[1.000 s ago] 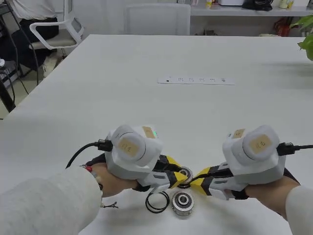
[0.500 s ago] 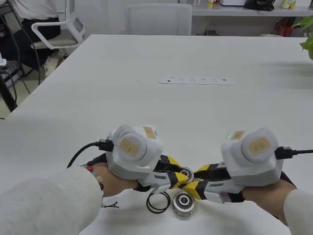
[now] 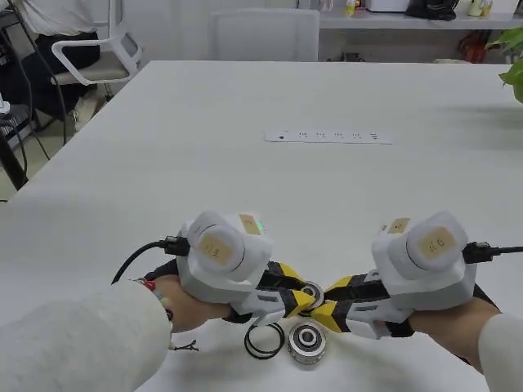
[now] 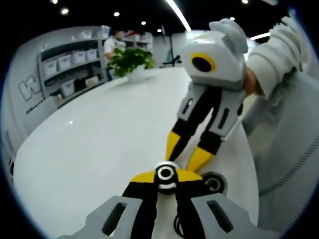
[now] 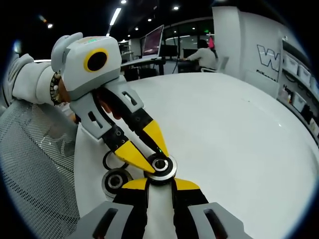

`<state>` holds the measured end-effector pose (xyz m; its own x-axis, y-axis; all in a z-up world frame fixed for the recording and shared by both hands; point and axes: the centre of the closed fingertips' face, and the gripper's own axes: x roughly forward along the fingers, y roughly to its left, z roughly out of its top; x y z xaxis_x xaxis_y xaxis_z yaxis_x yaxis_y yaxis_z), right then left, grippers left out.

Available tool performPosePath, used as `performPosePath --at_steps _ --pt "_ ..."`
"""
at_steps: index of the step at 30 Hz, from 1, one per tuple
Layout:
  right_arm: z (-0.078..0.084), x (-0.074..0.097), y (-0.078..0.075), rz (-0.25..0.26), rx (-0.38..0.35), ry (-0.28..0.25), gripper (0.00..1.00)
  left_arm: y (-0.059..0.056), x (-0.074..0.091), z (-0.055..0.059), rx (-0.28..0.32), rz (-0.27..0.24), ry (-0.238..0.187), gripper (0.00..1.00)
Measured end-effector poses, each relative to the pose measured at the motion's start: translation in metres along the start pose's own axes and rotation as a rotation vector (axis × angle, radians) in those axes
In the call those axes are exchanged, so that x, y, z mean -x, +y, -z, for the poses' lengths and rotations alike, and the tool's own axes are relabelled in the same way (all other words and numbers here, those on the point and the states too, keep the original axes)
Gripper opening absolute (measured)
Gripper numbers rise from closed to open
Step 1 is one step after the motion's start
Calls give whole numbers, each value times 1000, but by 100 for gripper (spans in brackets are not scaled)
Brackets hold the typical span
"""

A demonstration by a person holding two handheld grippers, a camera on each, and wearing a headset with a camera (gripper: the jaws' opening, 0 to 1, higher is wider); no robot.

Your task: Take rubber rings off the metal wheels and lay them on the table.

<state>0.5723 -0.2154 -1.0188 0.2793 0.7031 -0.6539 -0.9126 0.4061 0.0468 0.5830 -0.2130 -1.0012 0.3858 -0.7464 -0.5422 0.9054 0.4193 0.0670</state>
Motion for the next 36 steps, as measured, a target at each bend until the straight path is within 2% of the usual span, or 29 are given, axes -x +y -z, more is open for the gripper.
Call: performPosePath --at_steps 5,8,10,12,17,36 --pt "0 1 0 -3 -14 2 14 0 0 0 1 0 0 14" --pt "-1 2 2 -27 -85 -10 17 0 0 0 1 1 0 14" --pt "-6 1 1 -16 -75 -43 22 0 0 0 2 1 -1 14" --pt "-9 0 1 -6 -65 -55 24 0 0 0 1 1 -1 14" --pt "-6 -2 0 14 -14 -37 22 0 0 0 2 0 -2 14" --pt "-4 0 1 -7 34 -10 19 -2 -1 0 4 8 -2 14"
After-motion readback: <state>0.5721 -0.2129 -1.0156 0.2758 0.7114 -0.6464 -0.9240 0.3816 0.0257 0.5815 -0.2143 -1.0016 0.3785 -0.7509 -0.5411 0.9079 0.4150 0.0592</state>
